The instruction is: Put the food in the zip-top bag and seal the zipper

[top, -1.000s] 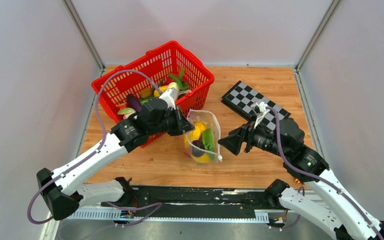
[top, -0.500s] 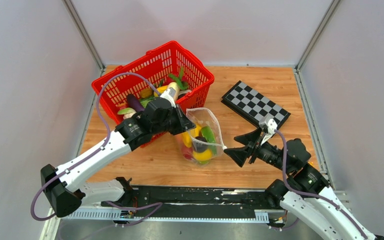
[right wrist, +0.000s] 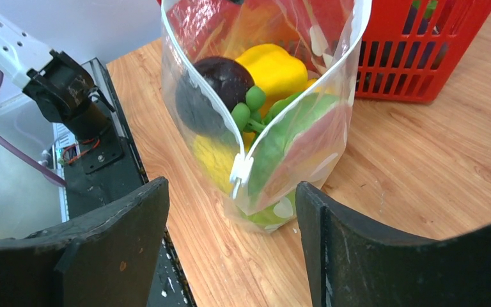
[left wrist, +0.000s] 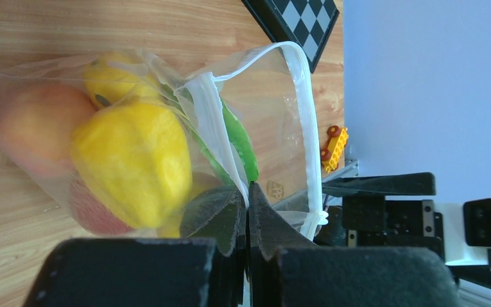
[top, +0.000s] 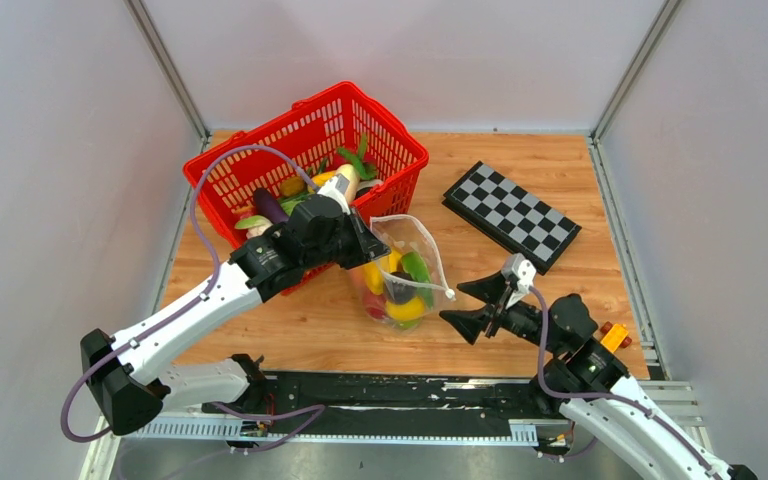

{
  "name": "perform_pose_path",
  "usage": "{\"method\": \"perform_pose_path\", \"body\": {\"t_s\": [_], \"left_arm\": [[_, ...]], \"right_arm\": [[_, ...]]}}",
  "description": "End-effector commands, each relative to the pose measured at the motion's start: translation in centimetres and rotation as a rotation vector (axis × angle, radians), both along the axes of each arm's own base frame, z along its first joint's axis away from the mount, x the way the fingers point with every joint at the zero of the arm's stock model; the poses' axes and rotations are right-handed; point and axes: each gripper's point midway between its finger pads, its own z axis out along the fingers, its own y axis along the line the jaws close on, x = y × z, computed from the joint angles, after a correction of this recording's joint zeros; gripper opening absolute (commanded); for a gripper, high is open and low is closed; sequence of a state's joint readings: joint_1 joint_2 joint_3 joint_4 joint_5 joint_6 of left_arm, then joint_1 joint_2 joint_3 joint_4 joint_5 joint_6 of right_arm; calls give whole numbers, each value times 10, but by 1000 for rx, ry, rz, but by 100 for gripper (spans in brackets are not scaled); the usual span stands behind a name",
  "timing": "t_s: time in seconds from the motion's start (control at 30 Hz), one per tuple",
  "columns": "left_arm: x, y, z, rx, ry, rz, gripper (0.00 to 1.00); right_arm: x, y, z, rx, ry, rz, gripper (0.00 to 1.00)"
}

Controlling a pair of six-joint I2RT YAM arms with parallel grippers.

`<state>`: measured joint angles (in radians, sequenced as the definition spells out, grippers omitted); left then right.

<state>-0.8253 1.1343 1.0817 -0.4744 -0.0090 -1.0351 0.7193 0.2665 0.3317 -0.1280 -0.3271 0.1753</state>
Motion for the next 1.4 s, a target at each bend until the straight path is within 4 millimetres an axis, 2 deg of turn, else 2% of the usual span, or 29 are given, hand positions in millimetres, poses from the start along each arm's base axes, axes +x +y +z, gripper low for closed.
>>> {"method": "perform_pose_path", "body": {"t_s": [0.0, 0.13, 0.33, 0.47, 0.6, 0.87, 1.0, 1.2, 1.27, 1.37], "left_arm": [[3, -4, 25, -77, -60, 9, 0], [2, -3, 25, -81, -60, 9, 0], [3, -2, 26, -84, -66, 15, 0], [3, -2, 26, -82, -66, 16, 0], [2, -4, 25, -87, -61, 9, 0], [2, -3, 26, -89, -65, 13, 0], [2, -4, 26, -93, -63, 11, 0], [2, -3, 28, -95, -68, 12, 0], [1, -3, 27, -93, -67, 10, 0], [1, -2, 26, -90, -66, 9, 0]], "right_arm": [[2, 4, 17, 71, -142, 3, 71], [8, 7, 7, 93, -188, -11, 67], [17, 12, 7, 116, -258, -38, 51], [19, 14, 5, 110, -301, -53, 49], [19, 16, -3, 111, -300, -50, 39], [17, 18, -19, 70, -288, -37, 36], [19, 16, -16, 86, -289, -52, 25], [18, 19, -24, 63, -261, -35, 12], [19, 20, -23, 66, -259, -37, 1], [21, 17, -18, 81, -246, -61, 0]]}}
